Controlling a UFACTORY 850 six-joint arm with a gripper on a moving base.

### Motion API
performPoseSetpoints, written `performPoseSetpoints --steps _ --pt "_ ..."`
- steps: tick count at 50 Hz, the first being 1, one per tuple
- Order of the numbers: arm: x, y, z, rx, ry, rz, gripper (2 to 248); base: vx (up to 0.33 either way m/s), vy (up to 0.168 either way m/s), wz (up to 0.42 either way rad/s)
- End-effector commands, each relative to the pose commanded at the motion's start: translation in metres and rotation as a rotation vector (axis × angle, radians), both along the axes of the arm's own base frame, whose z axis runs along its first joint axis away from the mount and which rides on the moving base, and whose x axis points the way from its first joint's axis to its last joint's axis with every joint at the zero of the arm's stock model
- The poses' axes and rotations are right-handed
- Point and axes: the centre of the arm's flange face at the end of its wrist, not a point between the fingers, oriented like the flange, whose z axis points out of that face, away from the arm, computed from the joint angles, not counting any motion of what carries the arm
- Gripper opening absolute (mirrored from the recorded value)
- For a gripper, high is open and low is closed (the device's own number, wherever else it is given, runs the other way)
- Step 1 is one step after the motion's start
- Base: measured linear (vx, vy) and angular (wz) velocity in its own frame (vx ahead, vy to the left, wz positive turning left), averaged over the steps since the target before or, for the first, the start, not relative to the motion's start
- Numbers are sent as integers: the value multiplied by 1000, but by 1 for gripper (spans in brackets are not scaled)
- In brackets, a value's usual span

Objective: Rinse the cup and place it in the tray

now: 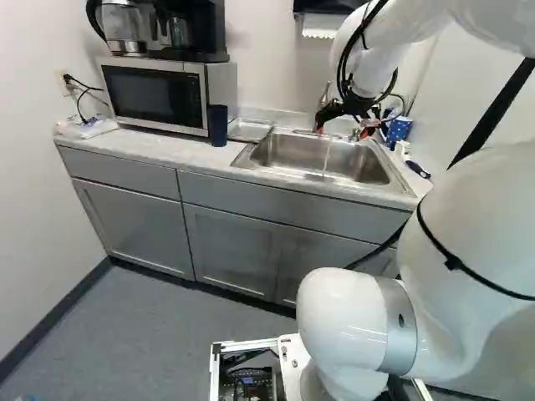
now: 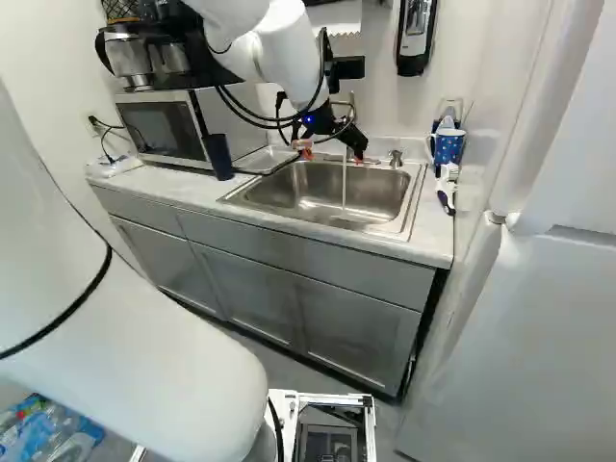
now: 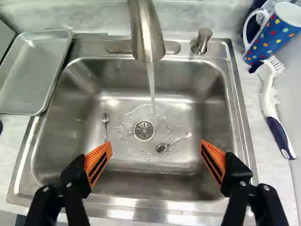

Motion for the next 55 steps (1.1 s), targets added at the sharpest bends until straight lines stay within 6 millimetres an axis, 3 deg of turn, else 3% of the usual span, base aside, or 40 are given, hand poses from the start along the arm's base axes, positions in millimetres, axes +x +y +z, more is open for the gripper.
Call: performPoseSetpoints --steps 55 --pt "9 88 0 0 -2 202 247 0 0 0"
